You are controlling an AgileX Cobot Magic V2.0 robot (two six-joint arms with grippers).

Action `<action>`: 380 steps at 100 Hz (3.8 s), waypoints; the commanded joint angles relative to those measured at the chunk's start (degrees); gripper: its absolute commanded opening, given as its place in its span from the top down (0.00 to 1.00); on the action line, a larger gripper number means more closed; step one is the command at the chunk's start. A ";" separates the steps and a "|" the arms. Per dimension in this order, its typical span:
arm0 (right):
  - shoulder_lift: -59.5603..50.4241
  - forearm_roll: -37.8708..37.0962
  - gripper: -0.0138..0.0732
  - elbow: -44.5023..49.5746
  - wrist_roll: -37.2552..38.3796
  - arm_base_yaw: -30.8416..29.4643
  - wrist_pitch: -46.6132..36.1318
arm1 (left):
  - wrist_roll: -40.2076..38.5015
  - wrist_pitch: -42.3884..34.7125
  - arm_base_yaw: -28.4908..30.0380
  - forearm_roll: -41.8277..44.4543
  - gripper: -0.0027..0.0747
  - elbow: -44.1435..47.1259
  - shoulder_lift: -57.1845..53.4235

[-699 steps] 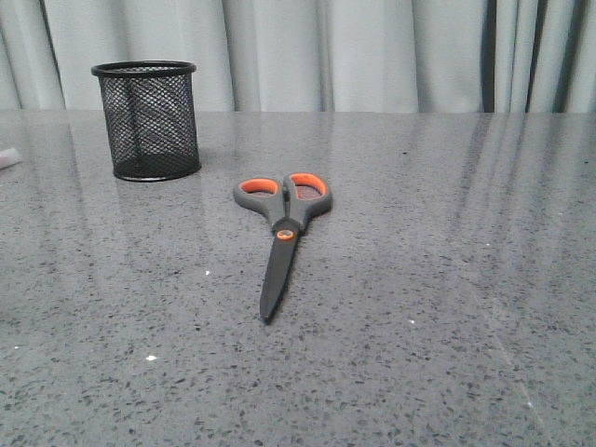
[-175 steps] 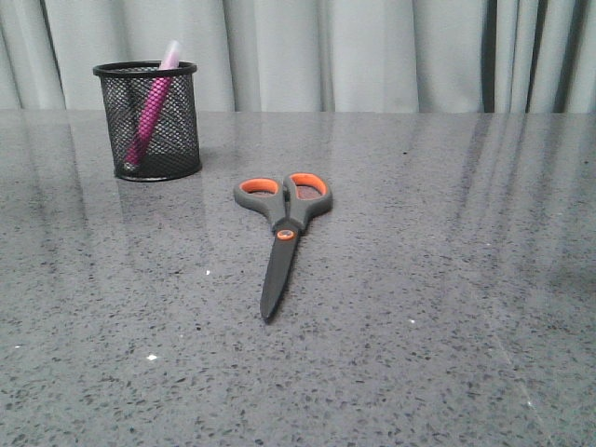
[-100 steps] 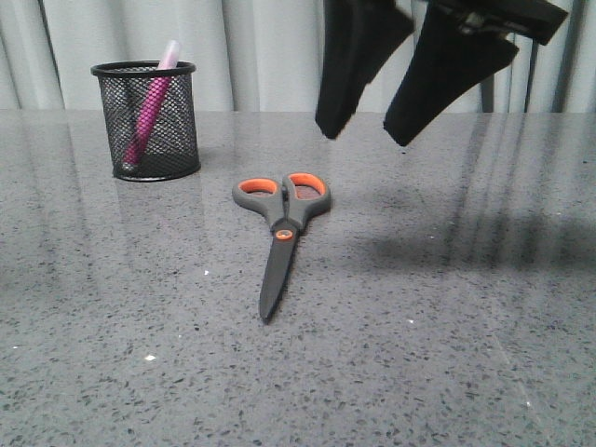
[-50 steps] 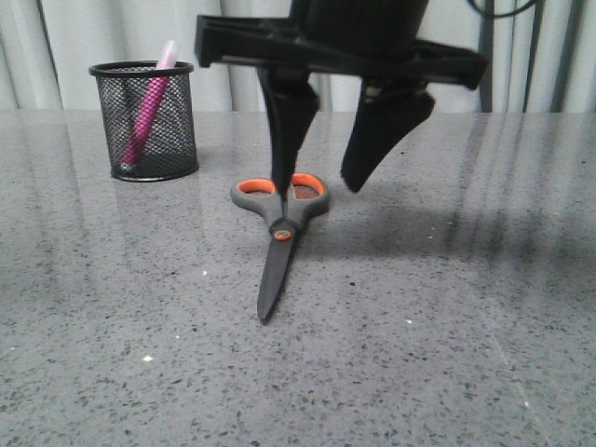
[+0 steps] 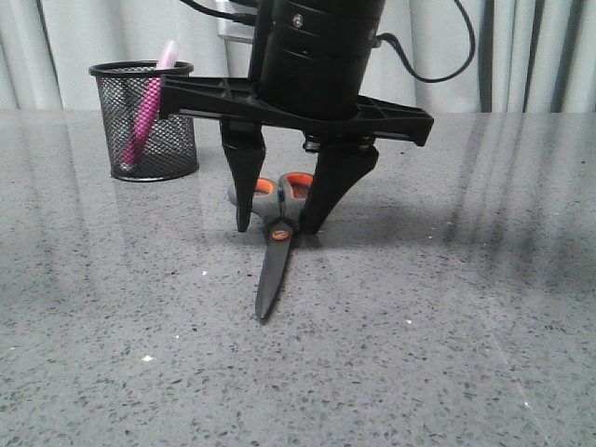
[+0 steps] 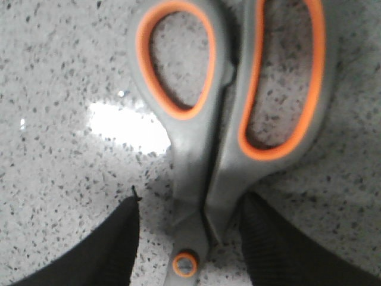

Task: Put pen and scissors into bin
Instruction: 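Lower the right gripper over the scissors' orange handles, then close the right gripper on the scissors near the pivot, then lift the scissors with the right gripper and carry toward the cup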

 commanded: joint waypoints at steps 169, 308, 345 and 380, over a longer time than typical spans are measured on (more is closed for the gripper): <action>-0.05 -14.89 0.44 -2.88 1.28 3.57 0.63 | -0.49 -2.79 -0.55 -0.86 0.99 -1.47 -0.19; -12.59 -23.55 0.92 -2.78 0.18 6.43 -25.94 | -0.49 -2.79 -0.55 -0.43 0.99 -1.47 -0.19; -10.01 -31.82 0.92 -2.78 0.18 2.99 -54.84 | -0.49 -2.79 -0.55 -0.34 0.99 -1.47 -0.19; -2.50 -31.82 0.92 -2.78 0.18 -3.34 -80.01 | -0.49 -2.79 -0.55 -0.21 0.99 -1.47 -0.19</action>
